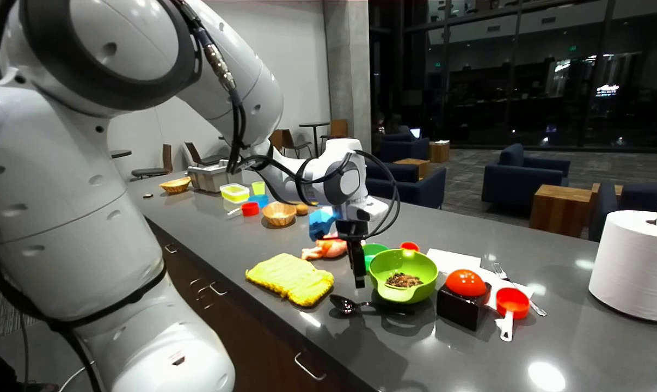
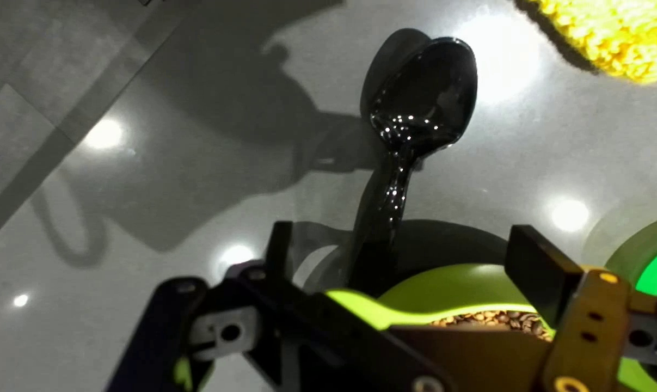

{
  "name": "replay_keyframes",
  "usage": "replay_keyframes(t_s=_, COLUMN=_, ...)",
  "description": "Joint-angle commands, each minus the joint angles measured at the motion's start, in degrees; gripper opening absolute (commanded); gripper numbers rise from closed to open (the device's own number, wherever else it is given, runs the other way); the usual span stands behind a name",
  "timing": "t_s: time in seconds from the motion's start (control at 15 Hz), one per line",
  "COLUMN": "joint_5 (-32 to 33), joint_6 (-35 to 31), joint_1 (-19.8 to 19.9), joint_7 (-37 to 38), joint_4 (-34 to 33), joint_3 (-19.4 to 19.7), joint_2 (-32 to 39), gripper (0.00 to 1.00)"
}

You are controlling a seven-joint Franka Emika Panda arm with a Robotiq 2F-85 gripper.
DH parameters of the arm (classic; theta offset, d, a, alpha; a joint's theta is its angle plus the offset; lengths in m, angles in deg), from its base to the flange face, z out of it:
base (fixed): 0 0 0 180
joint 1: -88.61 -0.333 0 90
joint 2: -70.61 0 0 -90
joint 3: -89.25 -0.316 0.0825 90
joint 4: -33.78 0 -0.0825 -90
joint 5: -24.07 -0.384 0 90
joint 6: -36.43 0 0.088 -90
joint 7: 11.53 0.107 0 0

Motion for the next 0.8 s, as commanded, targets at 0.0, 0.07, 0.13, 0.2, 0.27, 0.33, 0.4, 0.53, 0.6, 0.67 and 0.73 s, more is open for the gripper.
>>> replay_keyframes(t_s=0.0, joint_5=-2.66, joint_6=-2.27, joint_1=0.00, joint_7=1.08, joint_4=-0.76, joint_3=-0.93, joint_2=2.29, gripper=1.00)
replay_keyframes(t_s=0.07, joint_5=-3.14, joint_6=-2.58, joint_1=-0.10, joint_7=0.99, joint_4=-0.85, joint_3=-1.01, joint_2=2.66, gripper=1.00)
replay_keyframes(t_s=0.13, joint_5=-3.55, joint_6=-3.25, joint_1=-0.23, joint_7=0.78, joint_4=-0.99, joint_3=-1.04, joint_2=3.32, gripper=1.00)
replay_keyframes(t_s=0.2, joint_5=-3.97, joint_6=-4.14, joint_1=-0.36, joint_7=0.61, joint_4=-1.12, joint_3=-1.01, joint_2=4.14, gripper=1.00)
replay_keyframes(t_s=0.27, joint_5=-4.53, joint_6=-4.93, joint_1=-0.46, joint_7=0.36, joint_4=-1.19, joint_3=-0.96, joint_2=4.77, gripper=1.00)
replay_keyframes(t_s=0.33, joint_5=-5.30, joint_6=-5.73, joint_1=-0.56, joint_7=0.08, joint_4=-1.31, joint_3=-0.89, joint_2=5.59, gripper=1.00)
replay_keyframes(t_s=0.4, joint_5=-6.00, joint_6=-6.53, joint_1=-0.67, joint_7=-0.09, joint_4=-1.38, joint_3=-0.85, joint_2=6.36, gripper=1.00)
replay_keyframes(t_s=0.53, joint_5=-7.10, joint_6=-8.14, joint_1=-0.84, joint_7=-0.43, joint_4=-1.61, joint_3=-0.67, joint_2=8.19, gripper=1.00)
replay_keyframes(t_s=0.6, joint_5=-7.48, joint_6=-8.71, joint_1=-0.89, joint_7=-0.51, joint_4=-1.61, joint_3=-0.59, joint_2=8.79, gripper=1.00)
replay_keyframes(t_s=0.67, joint_5=-7.70, joint_6=-9.40, joint_1=-0.91, joint_7=-0.63, joint_4=-1.65, joint_3=-0.50, joint_2=9.54, gripper=1.00)
replay_keyframes(t_s=0.73, joint_5=-7.84, joint_6=-10.16, joint_1=-0.93, joint_7=-0.78, joint_4=-1.70, joint_3=-0.39, joint_2=10.29, gripper=1.00)
